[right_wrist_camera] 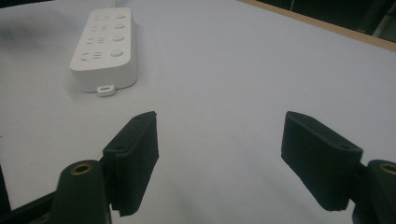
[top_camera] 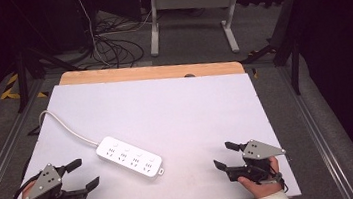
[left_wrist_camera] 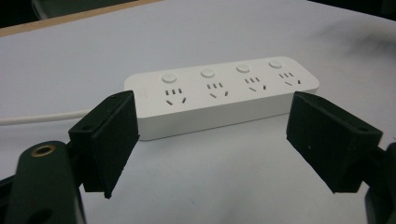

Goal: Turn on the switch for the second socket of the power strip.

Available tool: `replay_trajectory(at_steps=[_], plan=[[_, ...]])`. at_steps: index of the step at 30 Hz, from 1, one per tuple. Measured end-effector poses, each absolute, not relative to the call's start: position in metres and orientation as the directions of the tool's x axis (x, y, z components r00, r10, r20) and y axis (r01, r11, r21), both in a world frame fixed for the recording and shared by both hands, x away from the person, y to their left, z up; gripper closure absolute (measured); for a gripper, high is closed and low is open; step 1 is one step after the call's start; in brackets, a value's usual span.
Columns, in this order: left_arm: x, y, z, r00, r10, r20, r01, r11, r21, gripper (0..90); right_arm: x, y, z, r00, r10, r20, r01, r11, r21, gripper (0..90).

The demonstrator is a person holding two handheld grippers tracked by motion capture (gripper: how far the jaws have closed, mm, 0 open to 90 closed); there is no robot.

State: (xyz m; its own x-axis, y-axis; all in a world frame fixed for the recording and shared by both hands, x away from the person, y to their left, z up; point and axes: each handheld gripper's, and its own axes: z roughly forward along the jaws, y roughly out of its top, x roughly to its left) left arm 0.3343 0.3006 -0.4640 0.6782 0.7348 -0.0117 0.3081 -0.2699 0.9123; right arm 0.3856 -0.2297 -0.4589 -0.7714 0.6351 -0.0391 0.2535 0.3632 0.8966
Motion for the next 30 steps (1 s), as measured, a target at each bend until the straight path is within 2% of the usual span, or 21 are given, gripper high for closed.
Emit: replay_trajectory(at_steps=[14, 19, 30], plan=[[0.334, 0.3, -0.458, 0.682, 0.729, -0.052, 0.345, -0.258, 0.903, 22.6, 0.385, -0.229, -0.459, -0.772, 0.634, -0.045, 0.25, 0.367, 0.896, 30.1], [0.341, 0.301, -0.452, 0.692, 0.715, -0.097, 0.372, -0.238, 0.897, 25.6, 0.385, -0.227, -0.46, -0.776, 0.629, -0.043, 0.25, 0.369, 0.895, 30.5], [0.35, 0.292, -0.439, 0.699, 0.709, -0.093, 0.386, -0.264, 0.884, 31.2, 0.385, -0.227, -0.461, -0.777, 0.627, -0.046, 0.251, 0.375, 0.892, 30.7]])
